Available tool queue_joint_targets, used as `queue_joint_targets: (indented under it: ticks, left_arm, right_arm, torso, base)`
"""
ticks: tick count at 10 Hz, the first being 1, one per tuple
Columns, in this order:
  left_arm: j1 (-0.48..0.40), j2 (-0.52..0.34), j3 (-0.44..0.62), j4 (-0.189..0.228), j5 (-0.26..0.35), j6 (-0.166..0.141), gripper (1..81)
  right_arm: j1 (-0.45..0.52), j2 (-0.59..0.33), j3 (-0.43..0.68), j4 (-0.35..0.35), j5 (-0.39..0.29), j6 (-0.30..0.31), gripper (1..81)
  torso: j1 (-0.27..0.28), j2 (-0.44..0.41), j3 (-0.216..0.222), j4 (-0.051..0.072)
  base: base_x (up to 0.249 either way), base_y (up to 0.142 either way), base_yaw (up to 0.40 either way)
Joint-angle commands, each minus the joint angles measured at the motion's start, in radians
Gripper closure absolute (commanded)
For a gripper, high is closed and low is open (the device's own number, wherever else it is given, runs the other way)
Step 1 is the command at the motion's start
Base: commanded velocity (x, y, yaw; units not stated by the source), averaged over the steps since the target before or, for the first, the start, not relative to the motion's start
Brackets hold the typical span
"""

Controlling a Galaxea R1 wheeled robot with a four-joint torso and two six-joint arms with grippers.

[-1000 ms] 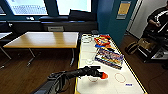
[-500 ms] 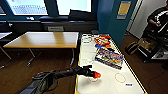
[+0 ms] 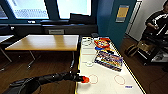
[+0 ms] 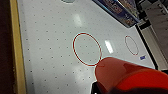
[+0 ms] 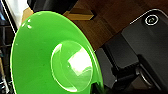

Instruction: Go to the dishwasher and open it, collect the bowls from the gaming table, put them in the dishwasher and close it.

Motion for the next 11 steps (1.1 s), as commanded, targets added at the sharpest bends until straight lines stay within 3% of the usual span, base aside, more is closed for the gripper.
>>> queue_joint_targets:
  ticks: [1,3,4,7,10,11]
  left_arm:
    - [-0.080,-0.018,0.068,0.013,-0.010,-0.001,81.1]
    - [-0.040,-0.024,0.067,0.027,-0.021,-0.001,81.1]
    - [-0.019,-0.026,0.064,0.034,-0.021,-0.001,81.1]
    - [0.043,-0.058,0.074,0.056,-0.044,-0.001,81.1]
    - [0.076,-0.084,0.088,0.069,-0.059,0.005,81.1]
    - [0.086,-0.086,0.085,0.084,-0.058,0.005,81.1]
  right_arm:
    - [0.048,-0.043,0.043,-0.019,-0.079,-0.004,81.1]
    - [0.045,-0.042,0.037,-0.019,-0.079,-0.004,81.1]
    - [0.045,-0.042,0.032,-0.019,-0.079,-0.004,81.1]
    - [0.042,-0.036,0.026,-0.021,-0.079,-0.006,81.1]
    - [0.039,-0.028,0.019,-0.022,-0.081,-0.007,81.1]
    - [0.039,-0.026,0.019,-0.022,-0.081,-0.007,81.1]
  torso:
    - [0.000,0.000,0.044,0.000]
    - [0.000,0.000,0.079,0.000]
    - [0.000,0.000,0.057,0.000]
    - [-0.001,0.000,0.079,0.000]
    - [-0.001,0.000,0.148,0.000]
    - [-0.001,0.000,0.115,0.000]
  base:
    - [0.000,0.000,0.000]
    - [0.000,0.000,0.000]
    - [0.000,0.000,0.000]
    - [0.000,0.000,0.000]
    - [0.000,0.000,0.000]
    - [0.000,0.000,0.000]
